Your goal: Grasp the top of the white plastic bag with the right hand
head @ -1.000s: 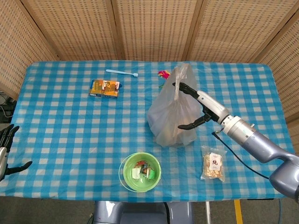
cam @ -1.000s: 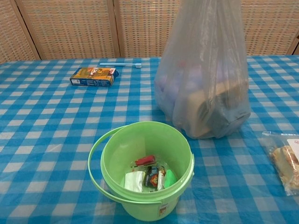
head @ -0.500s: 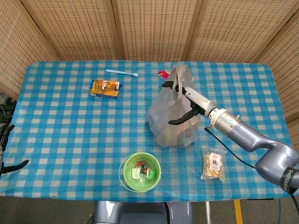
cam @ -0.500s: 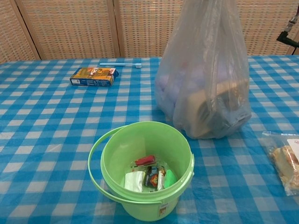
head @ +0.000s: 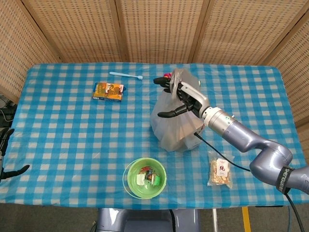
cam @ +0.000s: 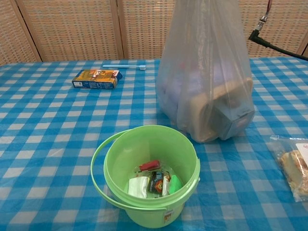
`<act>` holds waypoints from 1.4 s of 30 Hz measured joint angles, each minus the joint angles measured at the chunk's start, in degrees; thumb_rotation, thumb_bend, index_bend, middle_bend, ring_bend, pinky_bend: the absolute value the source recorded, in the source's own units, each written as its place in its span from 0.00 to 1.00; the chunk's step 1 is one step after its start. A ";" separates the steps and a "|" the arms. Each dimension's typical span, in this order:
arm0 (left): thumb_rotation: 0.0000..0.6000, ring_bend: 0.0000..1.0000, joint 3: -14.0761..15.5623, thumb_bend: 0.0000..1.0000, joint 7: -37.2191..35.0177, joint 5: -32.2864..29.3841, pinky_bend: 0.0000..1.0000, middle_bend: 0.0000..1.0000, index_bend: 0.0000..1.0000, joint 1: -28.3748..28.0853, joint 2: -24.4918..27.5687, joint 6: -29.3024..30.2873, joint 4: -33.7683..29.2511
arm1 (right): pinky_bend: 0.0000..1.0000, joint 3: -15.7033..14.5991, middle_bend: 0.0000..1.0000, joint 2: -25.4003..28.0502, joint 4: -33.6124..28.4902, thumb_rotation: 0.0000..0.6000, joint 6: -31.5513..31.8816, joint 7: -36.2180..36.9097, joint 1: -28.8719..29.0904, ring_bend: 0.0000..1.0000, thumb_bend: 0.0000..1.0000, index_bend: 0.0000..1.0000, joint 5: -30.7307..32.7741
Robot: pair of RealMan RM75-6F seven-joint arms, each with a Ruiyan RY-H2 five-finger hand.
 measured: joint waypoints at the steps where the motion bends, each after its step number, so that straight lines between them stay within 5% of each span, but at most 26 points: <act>1: 1.00 0.00 -0.03 0.00 -0.01 -0.12 0.00 0.00 0.00 -0.04 -0.01 -0.10 0.03 | 0.00 0.52 0.19 -0.27 0.19 1.00 -0.03 1.24 -0.04 0.04 0.00 0.18 -0.13; 5: 1.00 0.00 -0.15 0.00 -0.17 -0.34 0.00 0.00 0.00 -0.23 0.03 -0.43 0.16 | 0.01 2.70 0.23 -1.28 0.92 1.00 0.16 6.38 -0.38 0.10 0.00 0.17 -0.91; 9: 1.00 0.00 -0.20 0.00 -0.59 -0.43 0.00 0.00 0.00 -0.30 0.18 -0.60 0.26 | 0.19 4.16 0.30 -1.89 1.35 1.00 0.46 10.64 -0.82 0.21 0.00 0.14 -1.60; 14: 1.00 0.00 -0.22 0.00 -1.32 -0.29 0.00 0.00 0.00 -0.26 0.40 -0.56 0.46 | 0.28 5.19 0.46 -2.13 1.37 1.00 0.76 15.92 -1.52 0.37 0.00 0.17 -3.79; 24: 1.00 0.00 -0.06 0.00 -2.24 0.32 0.00 0.00 0.00 -0.04 0.74 -0.17 0.58 | 0.87 3.19 0.85 -3.01 2.27 1.00 1.60 20.83 -1.21 0.74 0.01 0.82 -9.05; 25: 1.00 0.00 -0.05 0.00 -2.26 0.33 0.00 0.00 0.00 -0.04 0.76 -0.18 0.58 | 0.90 3.02 0.87 -3.01 2.36 1.00 1.62 20.78 -1.06 0.76 0.04 0.86 -9.21; 27: 1.00 0.00 -0.02 0.00 -2.30 0.37 0.00 0.00 0.00 -0.02 0.77 -0.18 0.59 | 0.96 2.56 0.91 -2.93 2.55 1.00 1.50 20.61 -0.62 0.81 0.27 0.94 -9.58; 30: 1.00 0.00 0.00 0.00 -2.33 0.39 0.00 0.00 0.00 -0.05 0.76 -0.21 0.64 | 0.98 1.91 0.91 -2.69 2.86 1.00 0.93 19.67 -0.03 0.82 0.62 0.95 -9.76; 33: 1.00 0.00 -0.01 0.00 -2.35 0.35 0.00 0.00 0.00 -0.08 0.76 -0.27 0.65 | 0.99 1.46 0.90 -2.55 3.14 1.00 0.42 17.79 0.49 0.82 0.82 0.94 -8.84; 38: 1.00 0.00 -0.02 0.00 -2.50 0.33 0.00 0.00 0.00 -0.10 0.81 -0.31 0.66 | 1.00 1.24 0.85 -2.18 2.76 1.00 -0.01 14.13 0.89 0.82 0.99 0.86 -5.22; 42: 1.00 0.00 0.01 0.00 -2.76 0.47 0.00 0.00 0.00 -0.05 0.88 -0.21 0.68 | 1.00 1.38 0.84 -1.69 1.82 1.00 -0.22 11.54 0.98 0.83 1.00 0.83 -2.82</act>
